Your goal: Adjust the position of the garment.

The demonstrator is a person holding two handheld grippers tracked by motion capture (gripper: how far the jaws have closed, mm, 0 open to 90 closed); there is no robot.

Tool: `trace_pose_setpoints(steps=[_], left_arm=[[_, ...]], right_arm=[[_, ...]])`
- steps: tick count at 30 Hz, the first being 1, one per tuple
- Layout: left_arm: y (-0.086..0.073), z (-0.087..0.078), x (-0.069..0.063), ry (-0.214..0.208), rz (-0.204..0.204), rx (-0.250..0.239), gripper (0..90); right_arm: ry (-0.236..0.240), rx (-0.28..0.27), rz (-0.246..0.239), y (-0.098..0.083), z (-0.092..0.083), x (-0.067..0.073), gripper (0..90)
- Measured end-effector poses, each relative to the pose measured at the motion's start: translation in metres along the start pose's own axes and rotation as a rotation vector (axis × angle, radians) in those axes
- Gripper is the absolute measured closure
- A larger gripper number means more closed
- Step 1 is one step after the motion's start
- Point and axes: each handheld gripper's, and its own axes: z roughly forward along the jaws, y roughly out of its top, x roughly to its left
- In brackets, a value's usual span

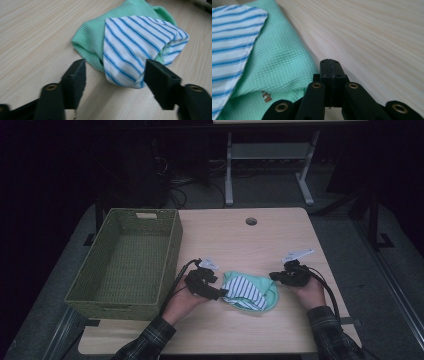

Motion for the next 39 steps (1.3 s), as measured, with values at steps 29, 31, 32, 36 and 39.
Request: trace_pose_setpoints(steps=[29,31,32,36,39], left_arm=[[-0.011,-0.009,-0.009,-0.006,0.039,0.034,20.5],[-0.011,-0.009,-0.009,-0.006,0.041,0.035,20.5],[-0.011,-0.009,-0.010,-0.005,0.042,0.037,20.5],[-0.011,-0.010,-0.010,-0.005,0.045,0.037,20.5],[-0.011,-0.010,-0.010,-0.005,0.046,0.038,20.5]], right_arm=[[0.061,0.026,-0.046,-0.036,-0.027,0.054,89.8],[0.070,0.024,-0.056,-0.037,-0.028,0.060,89.8],[0.072,0.016,-0.058,-0.037,-0.027,0.063,89.8],[0.098,0.027,-0.064,-0.040,-0.025,0.074,89.8],[0.102,0.019,-0.084,-0.040,-0.025,0.079,89.8]])
